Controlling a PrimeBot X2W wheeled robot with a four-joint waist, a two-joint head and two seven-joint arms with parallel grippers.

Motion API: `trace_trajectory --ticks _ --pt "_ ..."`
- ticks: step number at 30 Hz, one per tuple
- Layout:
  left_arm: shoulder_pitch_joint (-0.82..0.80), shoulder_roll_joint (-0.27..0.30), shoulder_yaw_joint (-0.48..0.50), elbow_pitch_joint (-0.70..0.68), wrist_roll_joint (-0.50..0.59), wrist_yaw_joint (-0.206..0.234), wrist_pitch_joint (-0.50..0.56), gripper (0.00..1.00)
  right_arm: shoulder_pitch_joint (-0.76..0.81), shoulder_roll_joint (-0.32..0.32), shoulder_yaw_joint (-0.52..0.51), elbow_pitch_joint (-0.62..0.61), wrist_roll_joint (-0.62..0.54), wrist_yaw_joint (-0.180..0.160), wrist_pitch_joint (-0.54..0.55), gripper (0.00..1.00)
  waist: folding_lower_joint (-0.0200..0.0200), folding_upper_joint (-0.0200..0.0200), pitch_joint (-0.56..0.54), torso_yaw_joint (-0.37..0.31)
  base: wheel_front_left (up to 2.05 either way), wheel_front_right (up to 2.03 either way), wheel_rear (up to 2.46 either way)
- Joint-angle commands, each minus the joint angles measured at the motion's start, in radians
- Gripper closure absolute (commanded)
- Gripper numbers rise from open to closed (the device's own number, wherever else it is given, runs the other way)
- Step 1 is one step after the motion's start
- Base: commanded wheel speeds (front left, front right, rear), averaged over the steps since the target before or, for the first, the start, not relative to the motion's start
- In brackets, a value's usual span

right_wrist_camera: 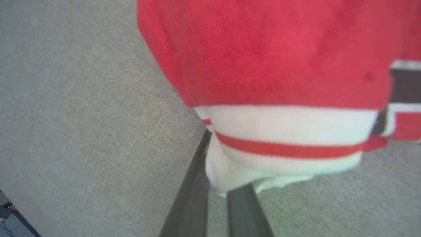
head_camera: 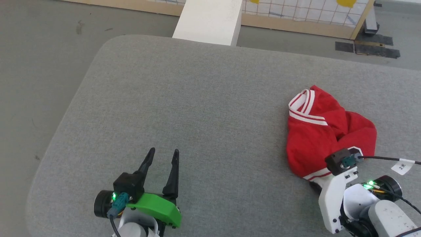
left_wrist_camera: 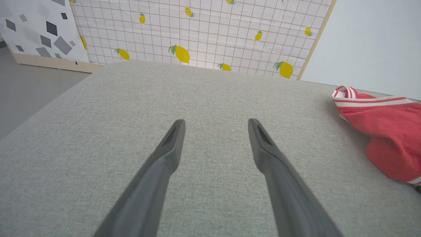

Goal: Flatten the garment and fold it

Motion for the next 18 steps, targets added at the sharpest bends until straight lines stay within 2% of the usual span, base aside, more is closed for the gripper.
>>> trace_trajectory --ticks 1,5,12,16,18 --pt "-0.010 -0.003 -0.002 0.003 -0.009 0.006 -0.004 0.00 0.018 -0.013 0.009 -0.004 0.005 -0.002 0.014 1.00 0.0000 0.0033 -0.022 -0.021 0.00 0.00 0.00" --pt "-0.003 -0.003 -0.007 0.006 -0.016 0.007 -0.004 0.00 0.082 -0.065 -0.002 -0.037 -0.001 -0.002 0.102 1.00 0.0000 0.0033 -0.053 -0.049 0.00 0.00 0.00" --pt "0.006 -0.003 -0.023 0.007 -0.029 0.010 -0.004 0.00 0.269 -0.146 -0.100 -0.137 -0.056 -0.002 0.298 1.00 0.0000 0.0033 -0.083 -0.082 0.00 0.00 0.00" --pt "0.006 -0.003 -0.036 0.009 -0.036 0.011 -0.004 0.00 0.340 -0.162 -0.129 -0.169 -0.077 -0.002 0.301 1.00 0.0000 0.0033 -0.086 -0.091 0.00 0.00 0.00" --pt "0.005 -0.003 -0.041 0.012 -0.040 0.012 -0.004 0.00 0.350 -0.157 -0.138 -0.177 -0.090 -0.002 0.260 1.00 0.0000 0.0033 -0.086 -0.094 0.00 0.00 0.00"
